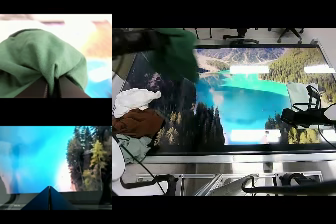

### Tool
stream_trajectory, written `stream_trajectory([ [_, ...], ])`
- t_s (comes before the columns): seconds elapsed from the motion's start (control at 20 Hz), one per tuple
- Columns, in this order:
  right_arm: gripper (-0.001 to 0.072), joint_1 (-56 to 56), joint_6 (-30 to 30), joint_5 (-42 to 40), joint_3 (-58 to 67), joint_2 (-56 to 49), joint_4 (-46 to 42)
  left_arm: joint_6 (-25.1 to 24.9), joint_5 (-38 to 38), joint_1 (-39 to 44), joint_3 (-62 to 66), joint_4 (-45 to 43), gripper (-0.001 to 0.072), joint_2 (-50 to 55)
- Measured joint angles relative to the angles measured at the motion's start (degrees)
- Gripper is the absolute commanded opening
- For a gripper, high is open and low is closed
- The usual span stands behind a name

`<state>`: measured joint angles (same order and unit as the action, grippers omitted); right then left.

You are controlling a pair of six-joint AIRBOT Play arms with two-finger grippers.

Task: Fold the shirts.

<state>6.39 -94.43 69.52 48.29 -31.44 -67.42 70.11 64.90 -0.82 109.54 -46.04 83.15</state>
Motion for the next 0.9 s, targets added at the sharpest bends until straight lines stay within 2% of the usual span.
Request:
stream_trajectory([
  [0.2,0.0018,0.0,0.7,1.9,0.0,0.0,0.0,1.1,2.9,12.6,-12.1,1.6,0.0014,-3.9],
  [0.45,0.0024,0.0,1.6,3.8,0.0,0.0,0.5,3.7,-2.7,25.4,-26.8,-8.2,0.0021,-2.7],
  [0.5,0.0025,0.0,2.2,4.2,0.0,0.0,1.1,4.2,-3.4,26.7,-28.3,-9.5,0.028,-1.9],
  [0.55,0.0053,0.0,2.8,4.5,0.0,0.0,2.0,4.5,-3.9,27.6,-29.1,-10.4,0.067,-1.0],
  [0.6,0.0285,0.0,3.7,5.0,0.0,0.0,3.5,4.8,-3.7,28.0,-29.2,-11.2,0.0694,-0.1],
  [0.65,0.0468,0.0,4.7,5.2,0.0,0.0,5.3,5.2,-2.6,27.8,-28.7,-11.8,0.0695,0.8],
  [0.9,0.0471,-0.6,9.5,5.6,-0.6,0.0,14.7,7.1,9.6,21.0,-22.9,-13.4,0.0694,2.6],
])
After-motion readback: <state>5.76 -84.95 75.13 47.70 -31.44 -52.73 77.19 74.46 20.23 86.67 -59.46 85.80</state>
